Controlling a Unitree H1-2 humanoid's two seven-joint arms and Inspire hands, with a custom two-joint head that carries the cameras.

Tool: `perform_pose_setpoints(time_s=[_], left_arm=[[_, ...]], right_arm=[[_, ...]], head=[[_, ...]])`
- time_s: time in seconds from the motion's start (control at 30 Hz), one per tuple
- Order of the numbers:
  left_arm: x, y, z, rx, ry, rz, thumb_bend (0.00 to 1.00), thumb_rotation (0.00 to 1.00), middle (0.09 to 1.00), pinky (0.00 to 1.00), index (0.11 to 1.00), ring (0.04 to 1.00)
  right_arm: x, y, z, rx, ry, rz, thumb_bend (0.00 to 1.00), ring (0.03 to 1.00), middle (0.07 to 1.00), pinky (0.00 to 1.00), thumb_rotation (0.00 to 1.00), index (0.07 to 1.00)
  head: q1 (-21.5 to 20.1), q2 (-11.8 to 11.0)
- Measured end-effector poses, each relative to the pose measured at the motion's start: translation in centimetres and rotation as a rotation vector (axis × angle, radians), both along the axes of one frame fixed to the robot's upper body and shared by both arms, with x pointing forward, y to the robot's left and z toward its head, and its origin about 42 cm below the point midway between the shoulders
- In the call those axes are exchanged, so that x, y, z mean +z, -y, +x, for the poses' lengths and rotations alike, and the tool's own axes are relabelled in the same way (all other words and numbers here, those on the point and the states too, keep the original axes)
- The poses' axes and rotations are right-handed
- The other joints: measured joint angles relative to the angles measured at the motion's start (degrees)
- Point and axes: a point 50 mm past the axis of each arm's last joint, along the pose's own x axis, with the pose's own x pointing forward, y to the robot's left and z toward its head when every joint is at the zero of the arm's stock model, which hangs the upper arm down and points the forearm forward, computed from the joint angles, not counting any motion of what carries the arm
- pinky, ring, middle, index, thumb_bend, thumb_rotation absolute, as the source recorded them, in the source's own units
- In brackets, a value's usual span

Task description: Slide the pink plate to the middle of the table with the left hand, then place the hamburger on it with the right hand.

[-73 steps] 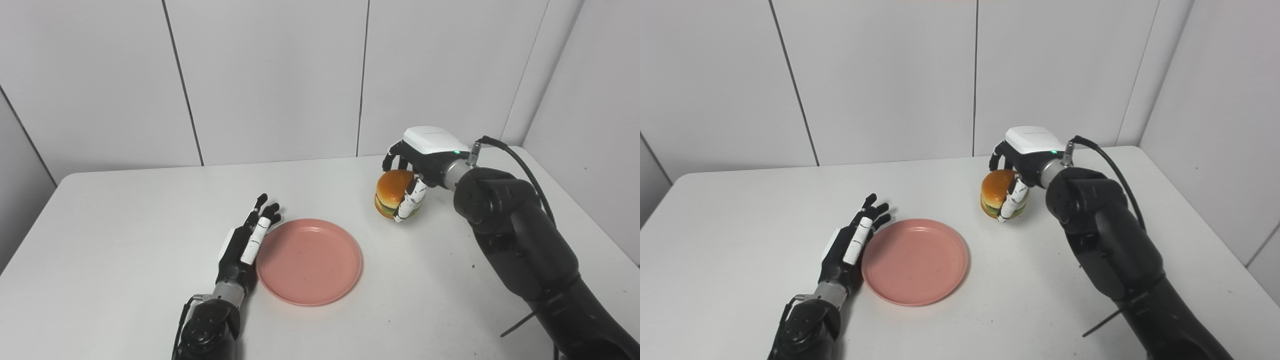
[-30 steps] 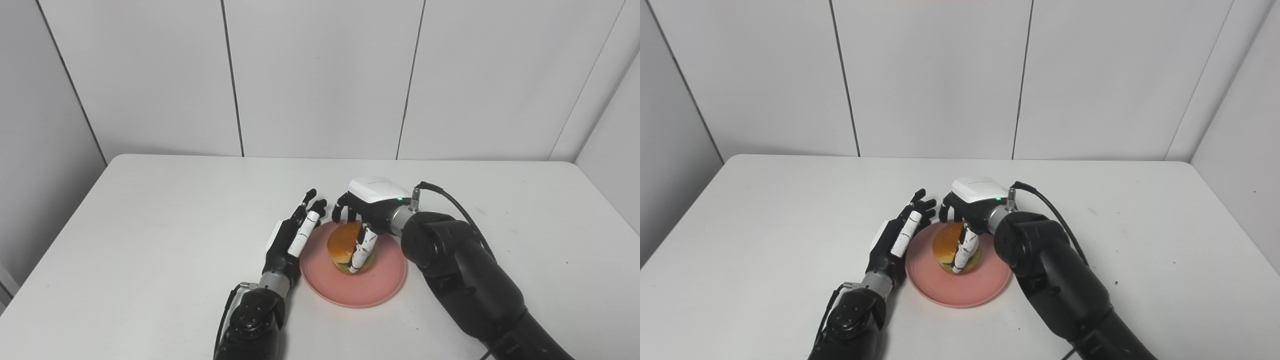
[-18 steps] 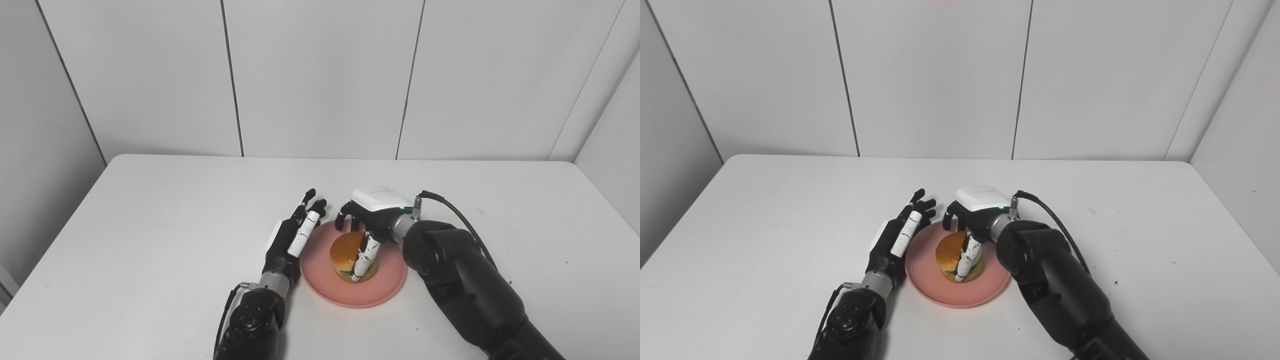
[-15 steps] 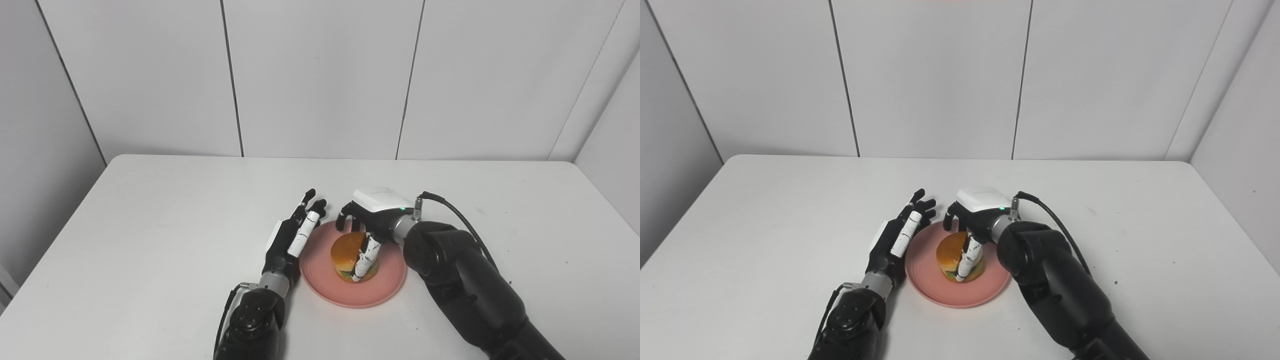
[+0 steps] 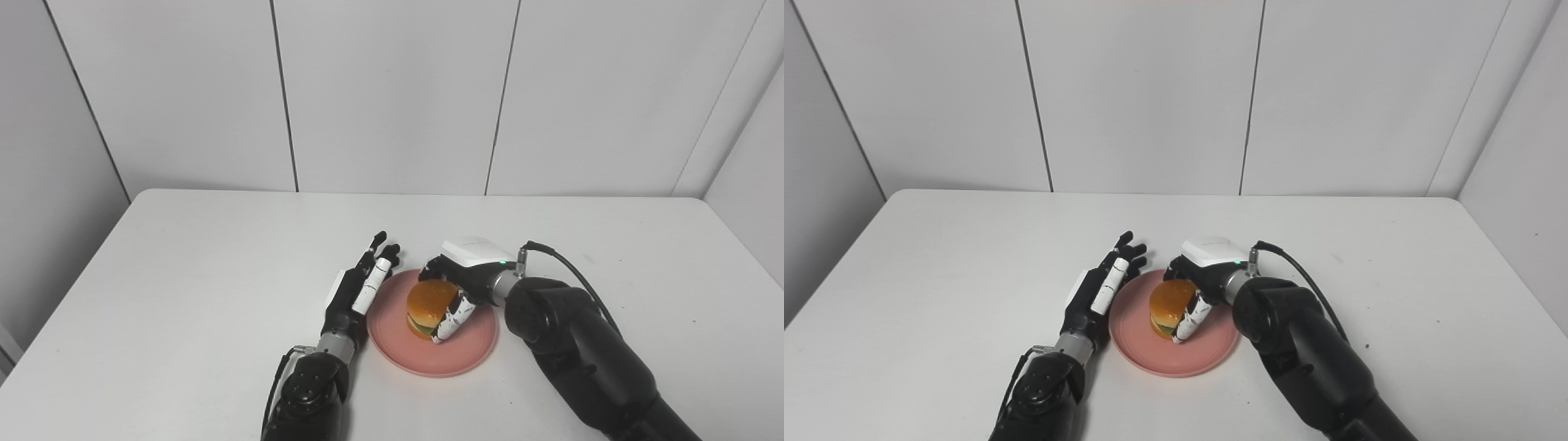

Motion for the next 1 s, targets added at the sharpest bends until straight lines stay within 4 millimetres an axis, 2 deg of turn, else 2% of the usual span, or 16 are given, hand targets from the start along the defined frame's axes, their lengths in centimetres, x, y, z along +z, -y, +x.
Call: perform_pose_setpoints(time_s=[0.13,0.27,0.4,0.6,0.63,0.67,0.7,0.77,0.9,0.93,1.0], left_arm=[[0.0,-0.1,0.0,0.000,0.000,0.002,0.87,0.81,0.911,0.97,0.946,0.914],[0.0,0.0,0.0,-0.001,0.001,0.001,0.88,0.81,0.906,0.99,0.944,0.913],[0.0,-0.1,0.0,0.000,0.000,0.001,0.88,0.81,0.911,1.00,0.947,0.922],[0.0,-0.3,0.0,0.001,0.001,0.005,0.87,0.82,0.929,1.00,0.960,0.933],[0.0,-0.3,0.0,0.001,0.000,0.005,0.87,0.81,0.931,0.97,0.959,0.931],[0.0,-0.3,0.1,0.000,-0.001,0.005,0.87,0.81,0.932,0.96,0.958,0.930],[0.0,-0.3,0.1,0.001,-0.001,0.004,0.87,0.81,0.932,0.95,0.957,0.928],[0.1,-0.4,0.1,0.006,0.000,0.001,0.86,0.80,0.930,0.92,0.953,0.922],[0.1,-0.8,0.1,0.018,-0.002,-0.001,0.90,0.81,0.934,0.89,0.957,0.927],[0.1,-0.9,0.1,0.021,-0.001,-0.001,0.90,0.81,0.938,0.89,0.955,0.938],[0.2,-1.1,0.1,0.028,0.003,-0.009,0.91,0.81,0.941,0.89,0.955,0.948]], right_arm=[[0.1,0.3,0.0,0.001,-0.009,0.011,1.00,0.860,0.892,0.68,0.31,0.844],[0.6,0.7,-0.3,0.023,0.000,0.072,1.00,0.805,0.866,0.60,0.35,0.846],[1.2,1.3,-0.8,0.041,0.008,0.131,1.00,0.790,0.855,0.61,0.37,0.846],[3.1,3.0,-1.9,0.046,0.047,0.281,1.00,0.778,0.825,0.65,0.34,0.824],[3.6,3.3,-1.9,0.040,0.069,0.309,1.00,0.729,0.776,0.62,0.36,0.784],[3.8,3.9,-2.0,0.025,0.108,0.354,1.00,0.713,0.760,0.60,0.37,0.771],[3.8,4.4,-2.1,0.005,0.153,0.409,0.95,0.693,0.739,0.59,0.40,0.766],[3.5,5.3,-2.4,-0.032,0.240,0.549,0.88,0.664,0.717,0.56,0.52,0.767],[1.2,6.2,-3.1,-0.112,0.324,0.885,0.82,0.667,0.719,0.56,0.62,0.771],[0.6,6.3,-3.1,-0.131,0.322,0.969,0.84,0.661,0.724,0.56,0.68,0.770],[-0.8,6.6,-2.8,-0.196,0.307,1.137,0.85,0.667,0.732,0.58,0.71,0.768]], head=[[-0.1,-0.1],[0.0,-0.2],[0.0,-0.3],[0.0,-0.4],[0.0,-0.4],[0.0,-0.4],[0.0,-0.4],[0.0,-0.4],[0.0,-0.4],[0.0,-0.4],[-0.1,-0.4]])
